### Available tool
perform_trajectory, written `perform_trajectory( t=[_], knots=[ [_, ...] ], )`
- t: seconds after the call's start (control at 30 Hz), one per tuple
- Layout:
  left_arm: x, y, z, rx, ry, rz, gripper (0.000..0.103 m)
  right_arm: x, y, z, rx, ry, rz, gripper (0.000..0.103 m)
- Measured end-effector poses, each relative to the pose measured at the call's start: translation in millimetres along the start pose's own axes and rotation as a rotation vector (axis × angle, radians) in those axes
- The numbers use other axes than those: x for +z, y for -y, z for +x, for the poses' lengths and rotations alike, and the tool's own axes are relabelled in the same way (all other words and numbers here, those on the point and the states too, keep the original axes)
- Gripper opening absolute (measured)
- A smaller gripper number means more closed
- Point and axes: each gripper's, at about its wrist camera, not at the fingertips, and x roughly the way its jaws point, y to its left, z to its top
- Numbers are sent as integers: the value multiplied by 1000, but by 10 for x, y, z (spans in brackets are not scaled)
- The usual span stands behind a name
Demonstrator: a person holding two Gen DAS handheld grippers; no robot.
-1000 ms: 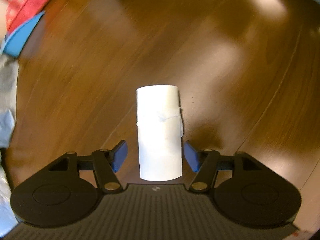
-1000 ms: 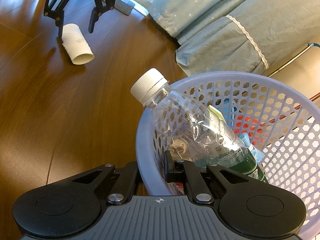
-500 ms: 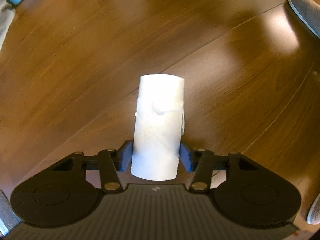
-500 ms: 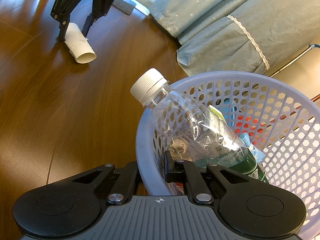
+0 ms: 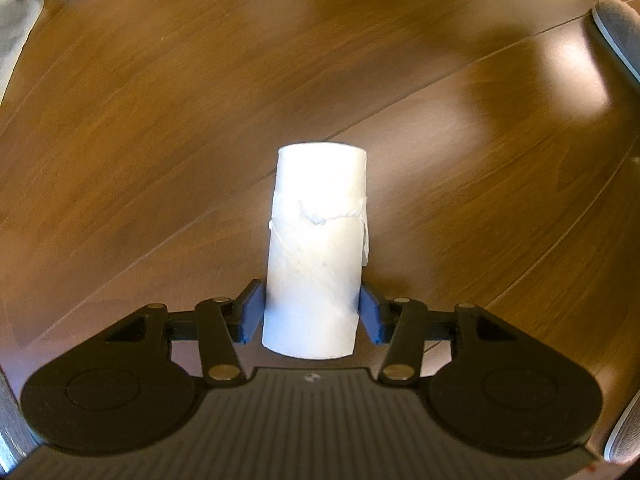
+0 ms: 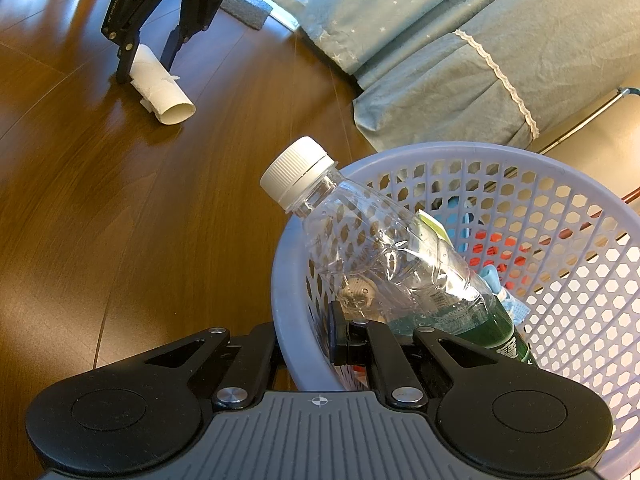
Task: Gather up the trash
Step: 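Close the left tool on the white paper tube, then lift the paper tube over the wastebasket and open the left tool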
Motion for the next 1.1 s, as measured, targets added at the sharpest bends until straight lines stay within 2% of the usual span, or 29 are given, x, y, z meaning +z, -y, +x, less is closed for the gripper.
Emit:
perform_trajectory(
  t=[0.07, 0.17, 0.23, 0.3, 0.43, 0.77, 1.1],
  knots=[
    [1, 1, 2, 0, -2, -19, 53, -2, -1, 1, 0, 0, -1, 3],
    [15, -52, 26, -2, -2, -40, 54, -1, -3, -2, 0, 0, 0, 3],
    [12, -24, 14, -5, 1, -54, 52, -1, -10, -5, -1, -1, -3, 3],
    [25, 0, 9, -17, 2, -59, 46, -3, -14, -7, 1, -1, -7, 3],
    [66, 37, 29, -6, -14, -34, 45, -12, -14, -15, 2, 0, -13, 3],
    [166, 386, -301, 241, -10, 159, 44, -3, -30, -31, 9, 2, -25, 3],
    [417, 659, -964, 359, 92, 244, 44, 68, -55, -97, 34, 18, -25, 3]
  ],
)
